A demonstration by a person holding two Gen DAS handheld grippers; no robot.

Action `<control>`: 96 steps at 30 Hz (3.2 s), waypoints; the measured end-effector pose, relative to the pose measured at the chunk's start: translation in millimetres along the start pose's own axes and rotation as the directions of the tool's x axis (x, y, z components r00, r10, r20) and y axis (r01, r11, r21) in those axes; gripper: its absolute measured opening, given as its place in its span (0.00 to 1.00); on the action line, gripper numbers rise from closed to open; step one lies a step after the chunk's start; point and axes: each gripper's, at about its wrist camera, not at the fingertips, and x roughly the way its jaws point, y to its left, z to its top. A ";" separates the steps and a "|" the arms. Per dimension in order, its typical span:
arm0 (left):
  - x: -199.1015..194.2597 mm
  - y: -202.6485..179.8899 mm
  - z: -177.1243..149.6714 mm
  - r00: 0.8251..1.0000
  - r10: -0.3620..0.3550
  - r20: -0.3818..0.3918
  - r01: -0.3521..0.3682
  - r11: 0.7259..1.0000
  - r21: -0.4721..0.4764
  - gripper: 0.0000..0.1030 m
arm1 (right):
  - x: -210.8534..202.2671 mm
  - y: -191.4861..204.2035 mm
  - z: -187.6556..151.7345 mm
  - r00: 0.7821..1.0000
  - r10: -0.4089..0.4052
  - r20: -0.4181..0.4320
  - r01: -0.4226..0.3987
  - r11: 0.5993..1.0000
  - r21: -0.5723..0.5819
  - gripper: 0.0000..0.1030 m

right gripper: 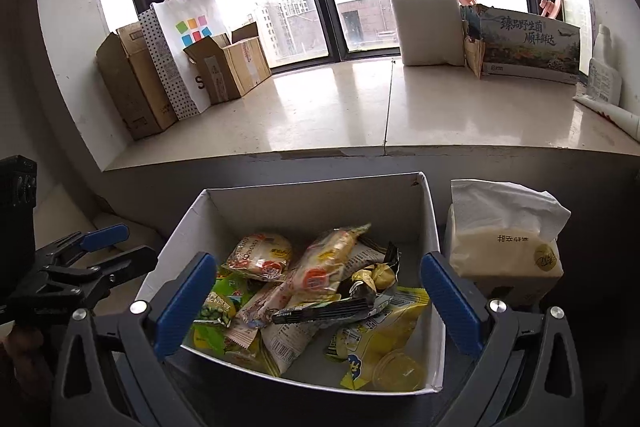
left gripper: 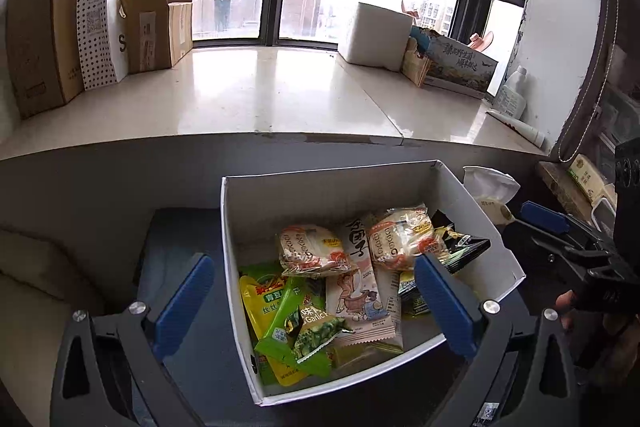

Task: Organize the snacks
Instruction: 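Lower both bun packs into the white box and open both tools, then grasp the clear meat-snack pouch with the right tool, then lift the pouch with the right tool while the left tool grasps the small orange-striped snack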

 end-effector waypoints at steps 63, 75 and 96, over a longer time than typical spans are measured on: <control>-112.5 -30.5 -225.8 0.993 -0.101 -0.053 0.099 0.995 -0.032 1.00 | -31.2 46.2 -230.9 0.960 -0.136 -0.247 0.124 0.990 -0.064 0.55; -23.9 -54.6 -225.2 0.962 -0.114 -0.246 0.120 0.993 0.010 1.00 | -114.3 19.4 -216.9 0.989 -0.095 -0.116 0.097 0.995 0.013 0.55; -32.4 -63.0 -210.8 0.980 -0.088 -0.181 0.101 0.993 0.066 0.51 | -131.9 17.6 -222.0 0.994 -0.051 -0.099 0.057 0.997 0.060 0.55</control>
